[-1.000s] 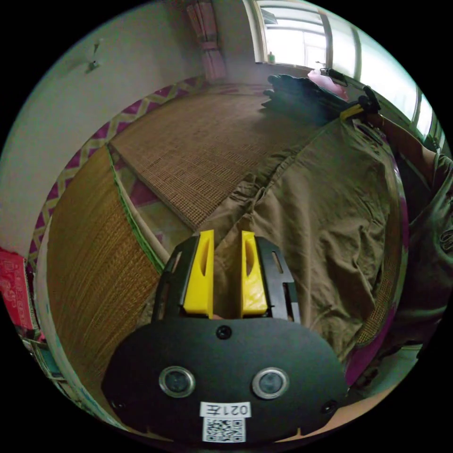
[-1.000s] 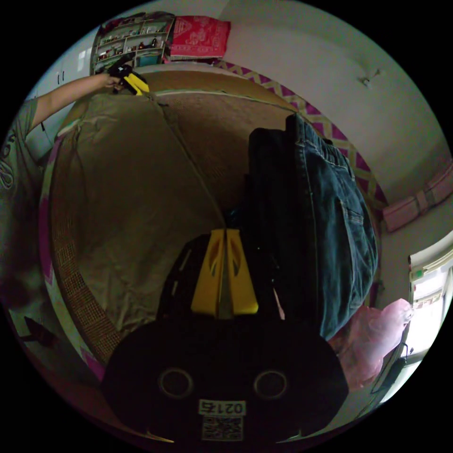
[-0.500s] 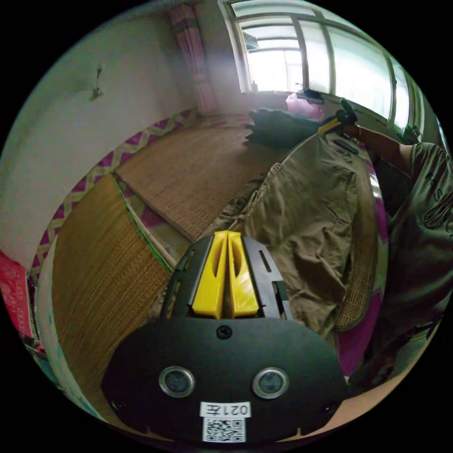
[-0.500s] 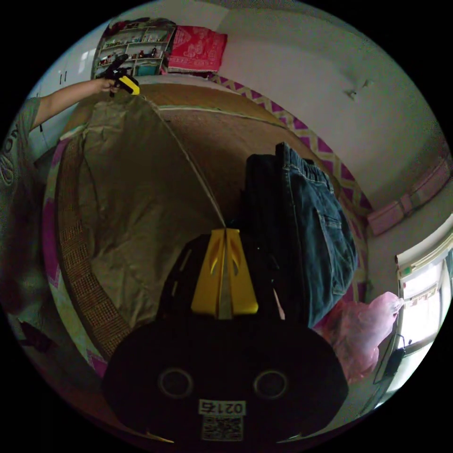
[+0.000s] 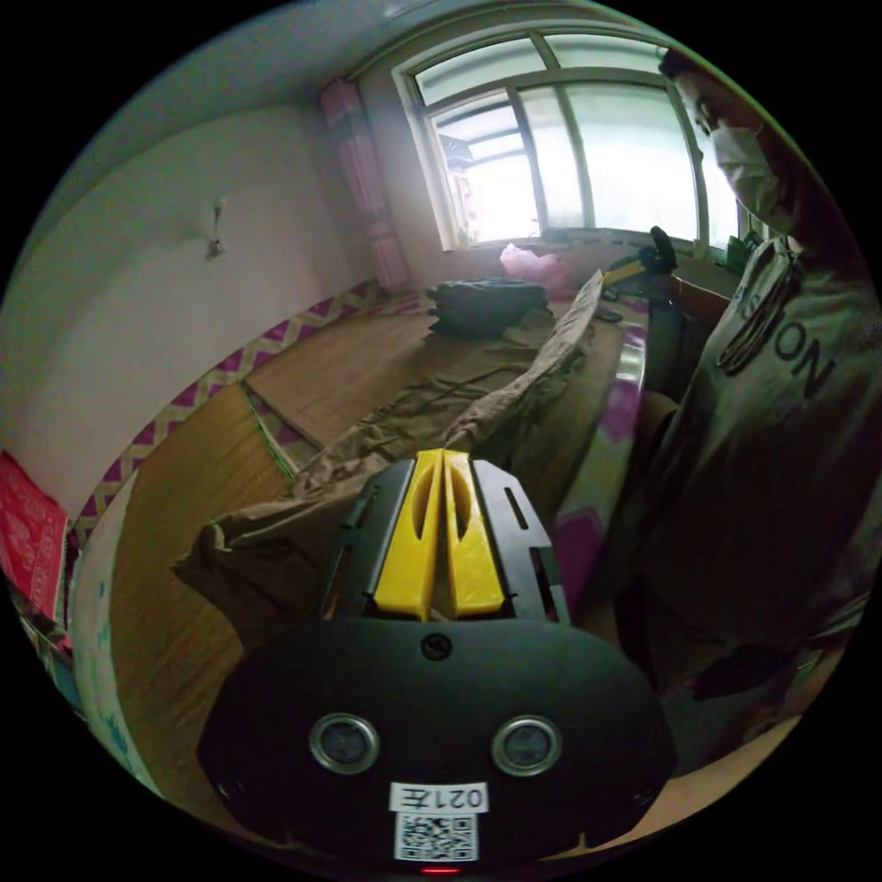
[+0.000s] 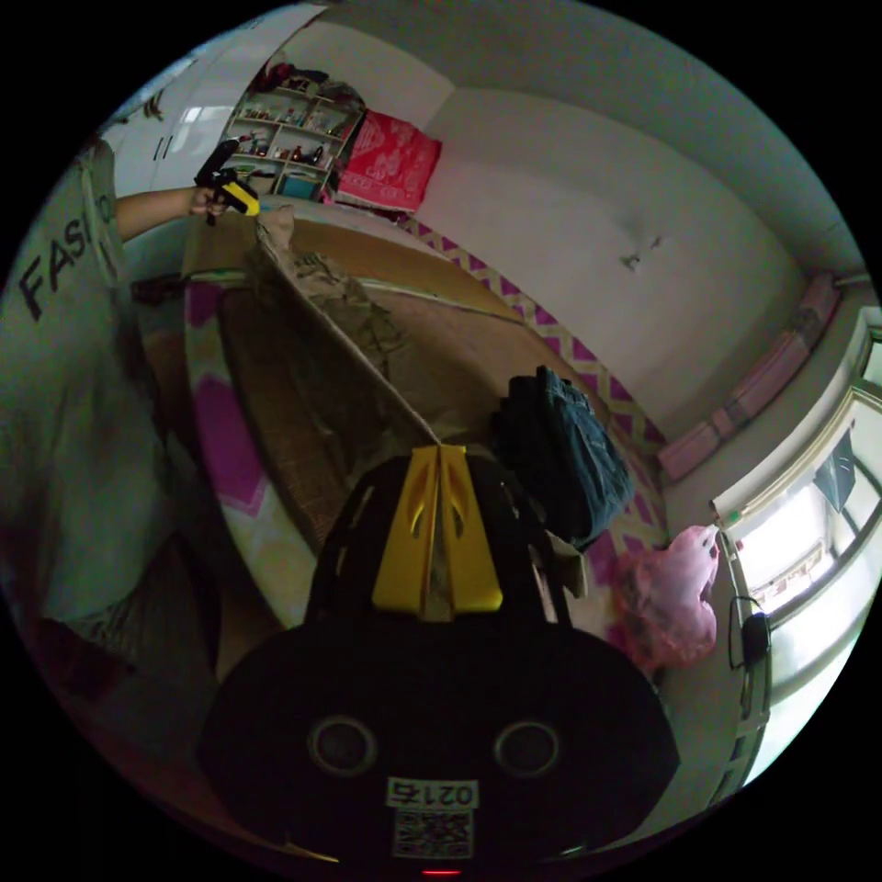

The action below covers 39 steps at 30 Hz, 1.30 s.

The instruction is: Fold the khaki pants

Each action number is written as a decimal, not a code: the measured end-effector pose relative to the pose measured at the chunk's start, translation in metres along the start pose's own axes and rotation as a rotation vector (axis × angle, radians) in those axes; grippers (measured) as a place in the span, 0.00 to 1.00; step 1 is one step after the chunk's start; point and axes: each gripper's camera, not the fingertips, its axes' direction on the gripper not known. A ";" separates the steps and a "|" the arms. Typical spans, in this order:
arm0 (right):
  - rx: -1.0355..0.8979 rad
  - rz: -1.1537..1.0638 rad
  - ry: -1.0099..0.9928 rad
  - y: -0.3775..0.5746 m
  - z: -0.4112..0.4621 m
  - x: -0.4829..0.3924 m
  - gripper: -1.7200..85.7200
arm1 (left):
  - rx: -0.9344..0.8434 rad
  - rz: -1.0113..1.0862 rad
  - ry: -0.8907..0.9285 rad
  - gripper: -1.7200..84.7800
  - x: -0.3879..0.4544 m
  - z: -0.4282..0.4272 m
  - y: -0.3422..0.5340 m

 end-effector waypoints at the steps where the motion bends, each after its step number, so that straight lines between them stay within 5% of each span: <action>1: -0.005 -0.001 -0.006 0.003 -0.008 -0.007 0.01 | -0.006 -0.004 0.000 0.01 0.007 -0.005 0.005; 15: -0.175 0.223 -0.286 0.093 -0.034 -0.123 0.01 | -0.057 -0.459 0.132 0.01 0.090 -0.052 0.174; 22: -0.279 0.217 -0.293 0.089 -0.029 -0.132 0.01 | 0.037 -0.407 0.114 0.01 0.088 -0.112 0.158; 26: -0.331 0.120 -0.370 0.076 -0.060 -0.118 0.01 | -0.007 -0.379 -0.075 0.01 0.071 -0.131 0.121; 31: -0.081 0.396 -0.181 0.075 -0.096 -0.030 0.06 | -0.067 -0.464 -0.134 0.01 0.014 -0.106 0.095; 36: -0.396 0.431 -0.125 0.080 -0.010 0.001 0.02 | -0.238 -0.592 0.020 0.01 -0.053 -0.029 0.087; 39: -0.508 0.440 -0.031 0.104 -0.008 -0.004 0.02 | -0.407 -0.687 -0.129 0.01 -0.074 -0.004 0.109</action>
